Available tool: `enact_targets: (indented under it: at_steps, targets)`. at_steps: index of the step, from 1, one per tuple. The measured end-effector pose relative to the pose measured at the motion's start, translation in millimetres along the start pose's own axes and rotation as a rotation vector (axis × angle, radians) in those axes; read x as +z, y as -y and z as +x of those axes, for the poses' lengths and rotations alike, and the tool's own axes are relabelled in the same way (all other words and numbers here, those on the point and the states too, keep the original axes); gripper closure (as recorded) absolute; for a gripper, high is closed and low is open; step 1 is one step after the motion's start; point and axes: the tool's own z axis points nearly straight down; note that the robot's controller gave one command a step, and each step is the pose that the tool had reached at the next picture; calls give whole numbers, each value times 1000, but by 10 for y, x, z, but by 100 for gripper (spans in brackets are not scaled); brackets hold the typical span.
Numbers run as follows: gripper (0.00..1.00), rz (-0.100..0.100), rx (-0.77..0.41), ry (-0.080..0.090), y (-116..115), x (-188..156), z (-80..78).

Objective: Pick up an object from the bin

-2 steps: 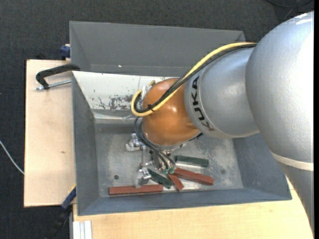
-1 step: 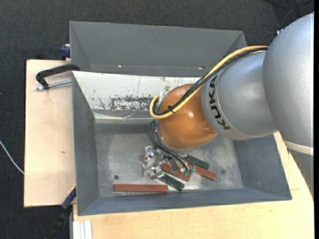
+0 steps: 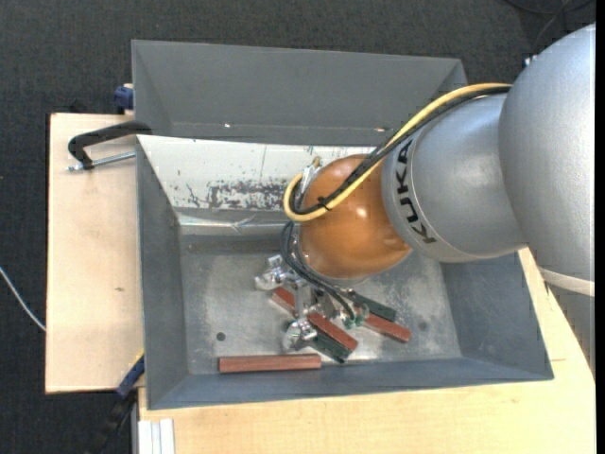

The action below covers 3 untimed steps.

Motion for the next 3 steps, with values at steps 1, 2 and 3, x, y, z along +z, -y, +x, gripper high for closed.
enact_targets:
  at_steps: [1, 2, 3]
  targets:
    - [0, 0, 0, -1, 2, 1, 4]
    - [100, -1, 32, -24, 822, 60, -62]
    - [100, -1, 31, -24, 822, 60, -62]
